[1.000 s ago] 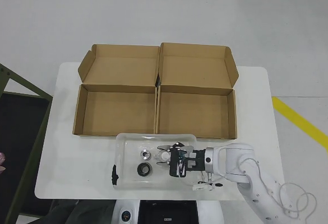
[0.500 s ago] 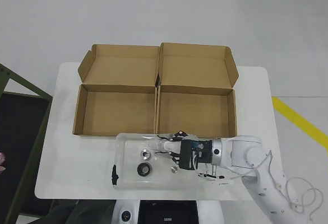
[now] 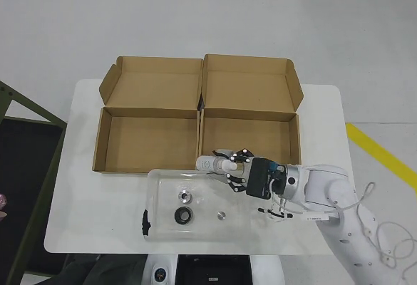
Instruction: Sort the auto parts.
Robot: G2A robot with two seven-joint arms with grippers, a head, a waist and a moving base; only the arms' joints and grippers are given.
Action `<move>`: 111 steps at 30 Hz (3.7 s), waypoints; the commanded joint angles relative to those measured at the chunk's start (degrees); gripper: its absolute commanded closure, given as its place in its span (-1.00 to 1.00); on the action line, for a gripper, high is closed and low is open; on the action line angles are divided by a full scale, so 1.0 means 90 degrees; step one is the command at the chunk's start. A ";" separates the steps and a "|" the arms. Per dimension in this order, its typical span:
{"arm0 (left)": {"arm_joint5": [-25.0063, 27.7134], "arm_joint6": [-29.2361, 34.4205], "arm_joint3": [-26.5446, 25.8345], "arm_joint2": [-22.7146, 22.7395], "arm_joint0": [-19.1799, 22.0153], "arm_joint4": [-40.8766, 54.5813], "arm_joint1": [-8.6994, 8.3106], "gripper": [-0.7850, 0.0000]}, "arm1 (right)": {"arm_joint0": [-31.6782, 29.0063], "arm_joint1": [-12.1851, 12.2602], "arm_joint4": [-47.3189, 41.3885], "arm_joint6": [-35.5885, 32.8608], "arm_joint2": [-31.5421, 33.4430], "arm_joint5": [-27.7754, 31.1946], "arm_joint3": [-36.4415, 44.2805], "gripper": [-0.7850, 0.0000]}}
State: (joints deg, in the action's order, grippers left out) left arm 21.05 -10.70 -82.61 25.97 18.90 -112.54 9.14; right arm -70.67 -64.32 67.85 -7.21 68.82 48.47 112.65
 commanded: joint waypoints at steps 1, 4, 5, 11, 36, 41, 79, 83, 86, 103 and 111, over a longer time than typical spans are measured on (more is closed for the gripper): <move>0.0000 0.0000 0.0000 0.0000 0.0000 0.0000 0.0000 -1.00 | 0.0035 0.0004 -0.0033 0.0018 0.0038 -0.0035 -0.0029 1.00; 0.0000 0.0000 0.0000 0.0000 0.0000 0.0000 0.0000 -1.00 | 0.0095 0.0014 -0.0018 0.0024 0.0105 -0.0074 -0.0058 1.00; 0.0000 0.0000 0.0000 0.0000 0.0000 0.0000 0.0000 -1.00 | 0.0104 0.0017 -0.0020 0.0030 0.0122 -0.0073 -0.0072 1.00; 0.0000 0.0000 0.0000 0.0000 0.0000 0.0000 0.0000 -1.00 | 0.0208 0.0031 -0.0071 0.0118 0.0232 -0.0154 -0.0233 1.00; 0.0000 0.0000 0.0000 0.0000 0.0000 0.0000 0.0000 -1.00 | 0.1444 -0.0092 -0.0302 -0.0512 -0.0361 -0.0618 -0.1973 1.00; 0.0000 0.0000 0.0000 0.0000 0.0000 0.0000 0.0000 -1.00 | 0.1723 -0.0162 -0.0328 -0.0673 -0.0662 -0.0751 -0.2374 1.00; 0.0000 0.0000 0.0000 0.0000 0.0000 0.0000 0.0000 -1.00 | 0.3001 -0.0640 -0.0434 -0.1061 -0.1887 -0.1260 -0.4391 -1.00; 0.0000 0.0000 0.0000 0.0000 0.0000 0.0000 0.0000 -1.00 | 0.2802 -0.0582 -0.0501 -0.1085 -0.1714 -0.1155 -0.4010 -1.00; 0.0000 0.0000 0.0000 0.0000 0.0000 0.0000 0.0000 -1.00 | 0.2569 -0.0506 -0.0523 -0.1180 -0.1503 -0.1082 -0.3551 -1.00; 0.0000 0.0000 0.0000 0.0000 0.0000 0.0000 0.0000 -1.00 | 0.1284 -0.0126 -0.0953 -0.2948 -0.0689 -0.0551 -0.0934 -1.00; 0.0000 0.0000 0.0000 0.0000 0.0000 0.0000 0.0000 -1.00 | 0.0576 0.0027 -0.0743 -0.3344 -0.0460 -0.0396 -0.0176 -1.00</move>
State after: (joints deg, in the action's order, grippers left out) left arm 21.05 -10.70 -82.61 25.97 18.90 -112.54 9.14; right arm -64.89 -64.18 61.02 -37.03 64.66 44.73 110.50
